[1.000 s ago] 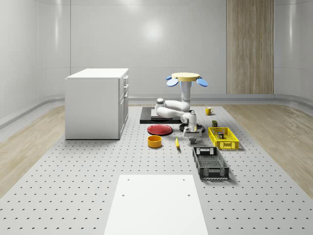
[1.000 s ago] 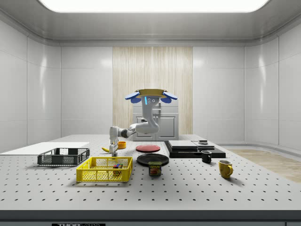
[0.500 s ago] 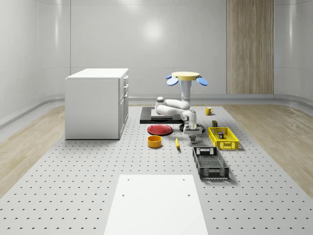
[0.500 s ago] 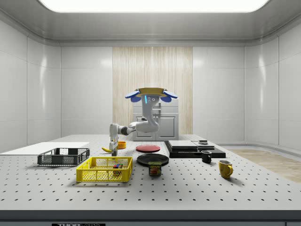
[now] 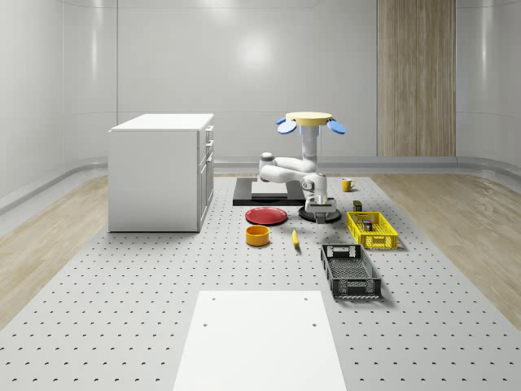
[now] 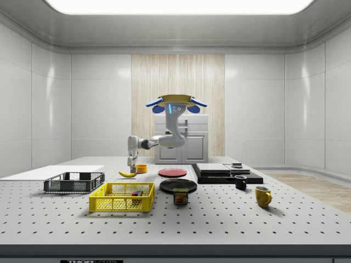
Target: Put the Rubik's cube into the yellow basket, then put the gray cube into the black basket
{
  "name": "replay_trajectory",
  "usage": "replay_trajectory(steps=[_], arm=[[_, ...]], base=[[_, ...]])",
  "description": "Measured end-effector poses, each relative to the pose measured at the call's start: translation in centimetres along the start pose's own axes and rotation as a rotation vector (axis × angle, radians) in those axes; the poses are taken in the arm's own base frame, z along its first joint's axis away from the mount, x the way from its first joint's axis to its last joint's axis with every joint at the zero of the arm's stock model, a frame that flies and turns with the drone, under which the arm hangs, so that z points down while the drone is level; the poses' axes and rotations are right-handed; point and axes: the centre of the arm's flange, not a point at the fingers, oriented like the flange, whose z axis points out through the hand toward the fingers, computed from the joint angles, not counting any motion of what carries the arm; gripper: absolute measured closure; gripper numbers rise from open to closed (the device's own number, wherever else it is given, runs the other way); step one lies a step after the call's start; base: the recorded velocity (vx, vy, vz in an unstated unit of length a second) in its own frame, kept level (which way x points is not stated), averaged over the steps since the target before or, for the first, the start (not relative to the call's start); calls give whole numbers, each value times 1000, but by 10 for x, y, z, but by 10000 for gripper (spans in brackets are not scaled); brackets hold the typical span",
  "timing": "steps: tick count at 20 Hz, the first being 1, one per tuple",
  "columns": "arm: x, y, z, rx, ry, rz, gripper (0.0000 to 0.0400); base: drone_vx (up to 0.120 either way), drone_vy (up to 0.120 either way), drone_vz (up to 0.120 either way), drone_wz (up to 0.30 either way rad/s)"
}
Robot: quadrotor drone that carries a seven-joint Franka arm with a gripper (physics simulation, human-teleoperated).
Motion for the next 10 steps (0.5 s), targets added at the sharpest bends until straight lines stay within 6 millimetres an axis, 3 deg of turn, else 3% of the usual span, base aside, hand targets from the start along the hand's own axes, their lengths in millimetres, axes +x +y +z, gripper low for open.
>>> replay_trajectory(steps=[6, 10], arm=[[0, 0, -1, 0, 0, 0, 150], [0, 0, -1, 0, 0, 0, 150]], base=[[120, 0, 7, 0], [120, 120, 0, 0]])
